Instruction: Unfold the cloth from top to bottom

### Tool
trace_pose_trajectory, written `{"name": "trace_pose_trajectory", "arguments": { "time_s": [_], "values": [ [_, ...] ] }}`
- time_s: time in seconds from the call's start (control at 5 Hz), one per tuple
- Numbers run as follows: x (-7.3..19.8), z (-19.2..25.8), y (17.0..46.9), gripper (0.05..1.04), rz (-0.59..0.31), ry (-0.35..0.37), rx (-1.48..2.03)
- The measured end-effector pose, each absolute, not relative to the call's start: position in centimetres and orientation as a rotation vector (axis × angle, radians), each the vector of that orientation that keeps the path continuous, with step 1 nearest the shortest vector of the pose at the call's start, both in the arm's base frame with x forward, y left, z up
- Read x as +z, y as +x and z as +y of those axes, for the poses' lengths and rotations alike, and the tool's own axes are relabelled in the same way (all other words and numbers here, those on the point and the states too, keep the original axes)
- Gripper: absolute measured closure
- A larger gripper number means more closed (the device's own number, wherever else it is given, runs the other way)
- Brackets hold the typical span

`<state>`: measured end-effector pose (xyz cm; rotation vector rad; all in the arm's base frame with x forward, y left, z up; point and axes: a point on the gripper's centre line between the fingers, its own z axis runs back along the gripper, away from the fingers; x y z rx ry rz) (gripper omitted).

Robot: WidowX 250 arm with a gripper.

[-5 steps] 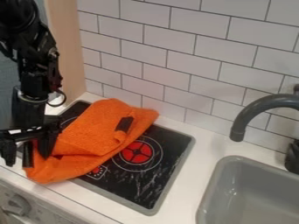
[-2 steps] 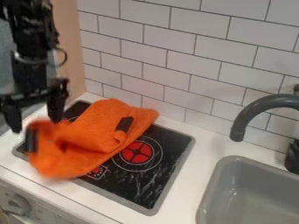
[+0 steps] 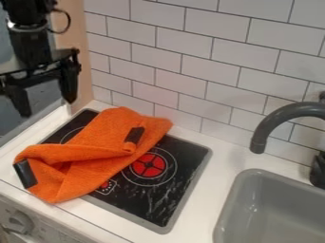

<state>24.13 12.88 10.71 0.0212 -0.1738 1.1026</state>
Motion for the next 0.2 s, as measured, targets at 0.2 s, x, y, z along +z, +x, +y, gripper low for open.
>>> {"name": "trace_pose_trajectory", "arguments": {
  "time_s": [0.2],
  "values": [
    [10.76,12.91,24.11,0.085,-0.175,0.022,1.098]
  ]
}}
